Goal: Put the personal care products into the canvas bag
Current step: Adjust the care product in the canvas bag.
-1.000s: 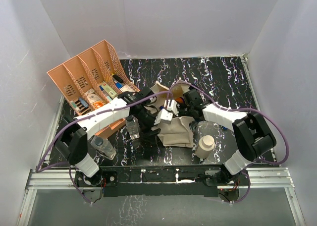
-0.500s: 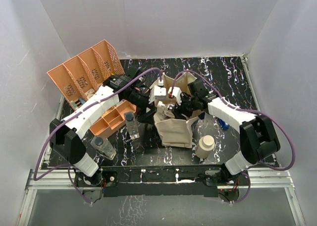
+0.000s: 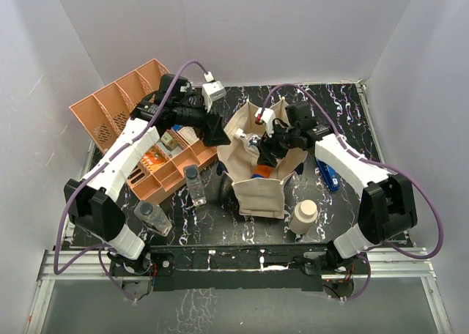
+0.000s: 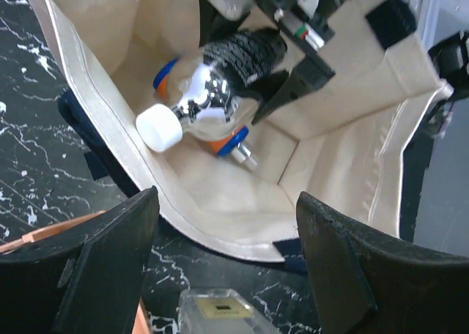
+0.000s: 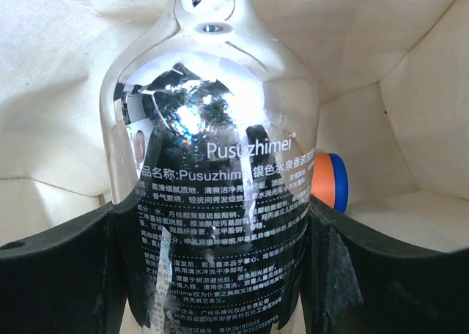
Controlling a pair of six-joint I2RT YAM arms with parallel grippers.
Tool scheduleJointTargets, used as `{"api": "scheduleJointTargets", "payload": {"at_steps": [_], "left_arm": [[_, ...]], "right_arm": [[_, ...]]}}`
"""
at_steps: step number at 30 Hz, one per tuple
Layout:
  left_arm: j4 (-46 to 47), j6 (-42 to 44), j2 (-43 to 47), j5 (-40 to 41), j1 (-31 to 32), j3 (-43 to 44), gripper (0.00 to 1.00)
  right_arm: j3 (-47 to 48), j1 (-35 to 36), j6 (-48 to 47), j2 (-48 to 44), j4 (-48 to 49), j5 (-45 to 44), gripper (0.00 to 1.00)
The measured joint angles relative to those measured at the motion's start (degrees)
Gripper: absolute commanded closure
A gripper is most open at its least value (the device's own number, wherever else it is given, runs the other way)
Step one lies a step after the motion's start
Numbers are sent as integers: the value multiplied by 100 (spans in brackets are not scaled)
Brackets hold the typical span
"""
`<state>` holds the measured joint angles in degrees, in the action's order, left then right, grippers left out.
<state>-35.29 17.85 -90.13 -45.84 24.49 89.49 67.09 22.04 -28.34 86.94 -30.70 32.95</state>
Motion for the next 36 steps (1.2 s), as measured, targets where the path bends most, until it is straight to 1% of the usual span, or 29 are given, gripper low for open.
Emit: {"api": "scheduleJointTargets", "payload": {"at_steps": [5, 12, 16, 20, 22, 26, 28, 30, 32, 36], "left_arm": [[581, -964, -44, -35, 13, 245, 26], [1241, -2306, -245, -179, 17, 909, 26], [1563, -2957, -354, -280, 15, 1005, 25], [1808, -3571, -490, -343, 15, 1005, 25], [1945, -3856, -544, -369, 15, 1003, 26], [2315, -4398, -629, -525, 17, 975, 34], [2570, -4682, -645, -610, 22, 861, 38], [2765, -4916, -656, -688, 26, 704, 39], [2865, -5071, -695, -756, 61, 601, 40], [2966, -5246, -765, -815, 131, 433, 49]], "right_arm": [[188, -59, 79, -66, -284, 0, 92], [914, -205, 149, -297, -682, 20, 92], [1279, -308, 149, -455, -778, 192, 92], [1451, -382, 151, -535, -863, 494, 92], [1473, -411, 155, -535, -898, 667, 92], [1478, -442, 197, -535, -990, 973, 92], [1478, -450, 223, -535, -999, 1097, 92], [1484, -459, 260, -535, -999, 1174, 92], [1484, -459, 297, -535, -999, 1209, 92], [1486, -459, 332, -533, -992, 1263, 92]]}}
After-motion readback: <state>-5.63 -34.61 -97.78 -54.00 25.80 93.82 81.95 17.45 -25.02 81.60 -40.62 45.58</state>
